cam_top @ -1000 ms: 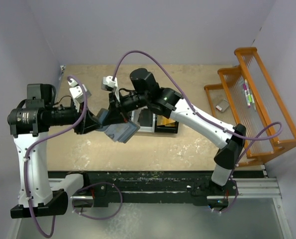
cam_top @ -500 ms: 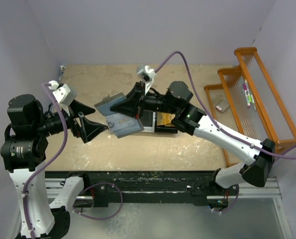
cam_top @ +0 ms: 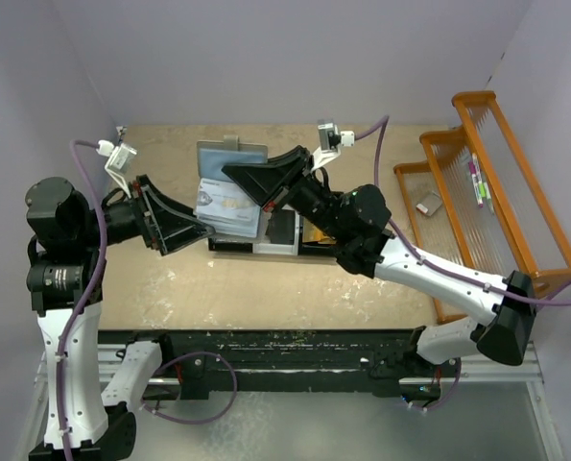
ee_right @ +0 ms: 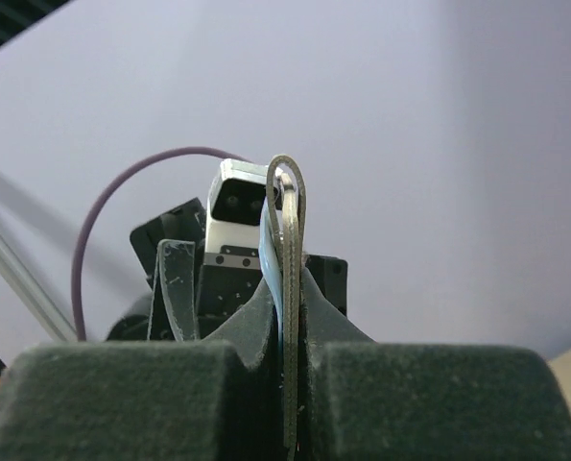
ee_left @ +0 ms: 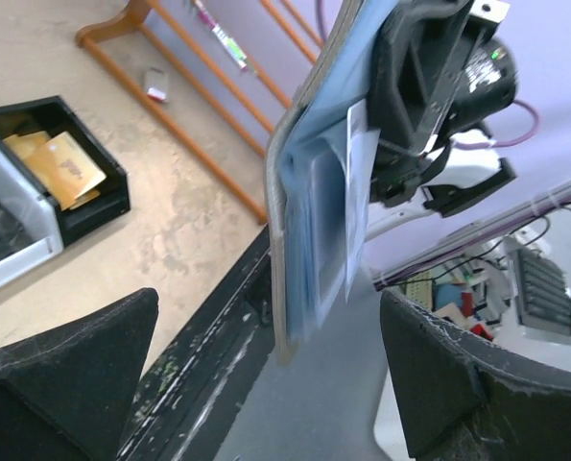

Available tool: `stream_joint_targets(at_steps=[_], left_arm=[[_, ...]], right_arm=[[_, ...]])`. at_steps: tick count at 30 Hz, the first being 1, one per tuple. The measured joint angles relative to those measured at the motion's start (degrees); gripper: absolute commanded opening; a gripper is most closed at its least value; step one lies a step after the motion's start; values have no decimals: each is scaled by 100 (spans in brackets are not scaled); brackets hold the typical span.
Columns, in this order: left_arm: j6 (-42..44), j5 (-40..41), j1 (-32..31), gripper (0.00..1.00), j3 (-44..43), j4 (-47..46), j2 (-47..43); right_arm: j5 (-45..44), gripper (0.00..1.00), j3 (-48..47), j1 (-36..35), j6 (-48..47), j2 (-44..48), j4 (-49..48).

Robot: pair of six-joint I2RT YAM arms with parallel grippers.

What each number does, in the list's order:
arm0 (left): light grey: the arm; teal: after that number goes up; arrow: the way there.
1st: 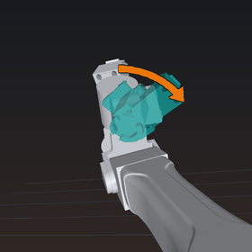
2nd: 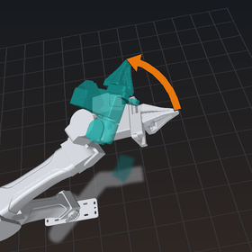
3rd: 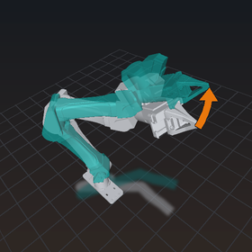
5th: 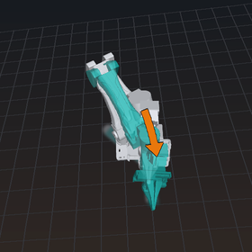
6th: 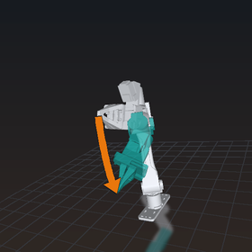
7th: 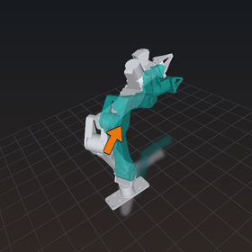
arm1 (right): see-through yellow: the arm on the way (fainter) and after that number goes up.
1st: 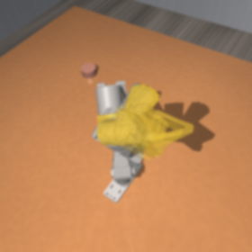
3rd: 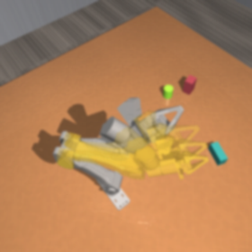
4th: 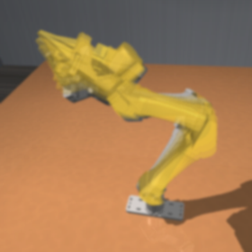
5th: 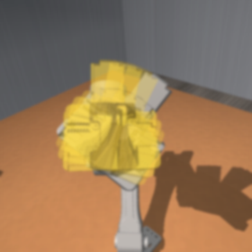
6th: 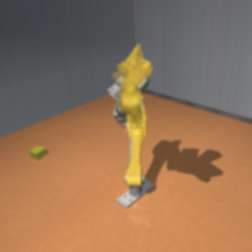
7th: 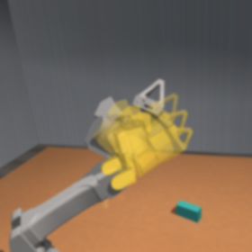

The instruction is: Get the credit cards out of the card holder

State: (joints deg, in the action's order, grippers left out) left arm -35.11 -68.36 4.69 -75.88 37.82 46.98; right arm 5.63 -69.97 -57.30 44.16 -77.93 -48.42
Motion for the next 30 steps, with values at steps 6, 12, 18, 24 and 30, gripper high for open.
stream_joint_targets(at_steps=[6, 12, 18, 24, 30], left_arm=[[-1252, -212, 0, 91, 57, -1220, -15], [-1816, -214, 7, 45, 116, -1797, -55], [-1838, -186, 7, 9, 544, -1792, -236], [-1687, -181, 17, 0, 566, -1637, -238], [-201, -321, 11, 0, -42, -127, 295]], right_arm=[[-555, 0, -20, -293, 199, -247, -330], [-966, 0, -20, -498, 295, -522, -581], [-1217, 0, -17, -638, 319, -603, -861], [-1154, 45, 9, -623, 382, -638, -748], [717, 51, -289, 435, 538, -562, 520]])
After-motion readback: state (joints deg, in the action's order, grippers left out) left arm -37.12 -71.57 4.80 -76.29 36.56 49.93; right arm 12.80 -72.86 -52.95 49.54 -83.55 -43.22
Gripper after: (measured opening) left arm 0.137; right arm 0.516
